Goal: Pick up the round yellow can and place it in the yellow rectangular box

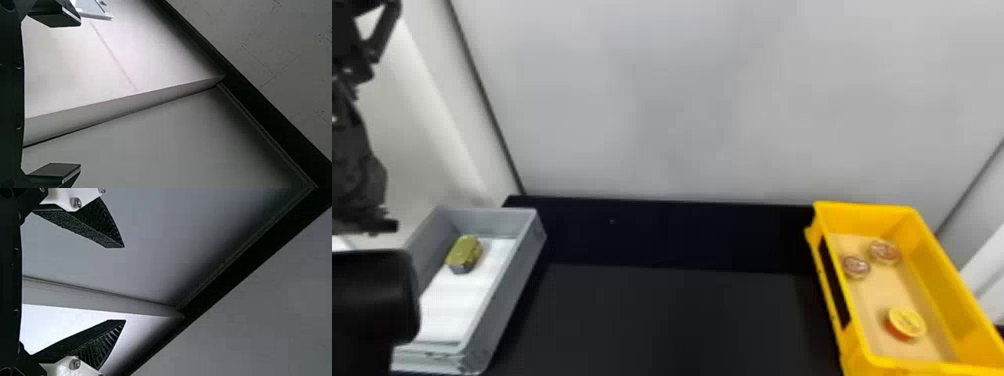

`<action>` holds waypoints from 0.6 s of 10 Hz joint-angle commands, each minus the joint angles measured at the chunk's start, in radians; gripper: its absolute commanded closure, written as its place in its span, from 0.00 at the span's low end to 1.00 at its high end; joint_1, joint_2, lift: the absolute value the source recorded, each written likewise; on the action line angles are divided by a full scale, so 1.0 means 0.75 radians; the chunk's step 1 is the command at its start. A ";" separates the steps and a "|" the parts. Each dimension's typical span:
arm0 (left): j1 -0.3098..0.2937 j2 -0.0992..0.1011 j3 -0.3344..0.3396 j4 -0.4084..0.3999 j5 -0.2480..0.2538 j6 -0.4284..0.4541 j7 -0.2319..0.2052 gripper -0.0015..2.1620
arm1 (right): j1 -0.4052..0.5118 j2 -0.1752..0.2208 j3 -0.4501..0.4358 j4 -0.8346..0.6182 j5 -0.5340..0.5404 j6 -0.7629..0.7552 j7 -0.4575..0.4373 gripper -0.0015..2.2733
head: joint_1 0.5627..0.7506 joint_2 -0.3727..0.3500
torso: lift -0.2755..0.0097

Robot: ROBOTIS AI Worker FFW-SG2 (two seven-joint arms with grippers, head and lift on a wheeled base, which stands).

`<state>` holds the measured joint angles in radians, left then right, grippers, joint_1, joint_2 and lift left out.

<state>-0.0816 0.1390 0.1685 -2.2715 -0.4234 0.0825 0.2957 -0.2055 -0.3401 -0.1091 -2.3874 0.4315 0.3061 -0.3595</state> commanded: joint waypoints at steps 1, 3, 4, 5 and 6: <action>0.037 0.005 0.029 -0.019 -0.016 0.013 -0.012 0.00 | -0.076 -0.064 0.066 0.001 0.026 -0.019 0.011 0.06 | 0.53 0.59 | 0.93; 0.052 0.001 0.031 -0.019 -0.016 0.013 -0.014 0.00 | -0.086 -0.064 0.107 0.001 0.073 -0.034 0.033 0.06 | 0.53 0.59 | 0.93; 0.054 -0.001 0.031 -0.017 -0.016 0.013 -0.014 0.00 | -0.088 -0.066 0.107 0.001 0.079 -0.030 0.040 0.06 | 0.53 0.59 | 0.93; 0.058 0.001 0.033 -0.015 -0.016 0.013 -0.014 0.00 | -0.082 -0.064 0.107 0.001 0.079 -0.030 0.031 0.06 | 0.53 0.59 | 0.93; 0.054 -0.001 0.025 -0.007 -0.016 0.013 -0.014 0.00 | -0.078 -0.064 0.107 0.001 0.079 -0.030 0.031 0.06 | 0.53 0.59 | 0.93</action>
<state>-0.0402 0.1393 0.1925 -2.2831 -0.4359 0.0923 0.2853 -0.2688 -0.3895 -0.0287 -2.3869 0.4904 0.2831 -0.3342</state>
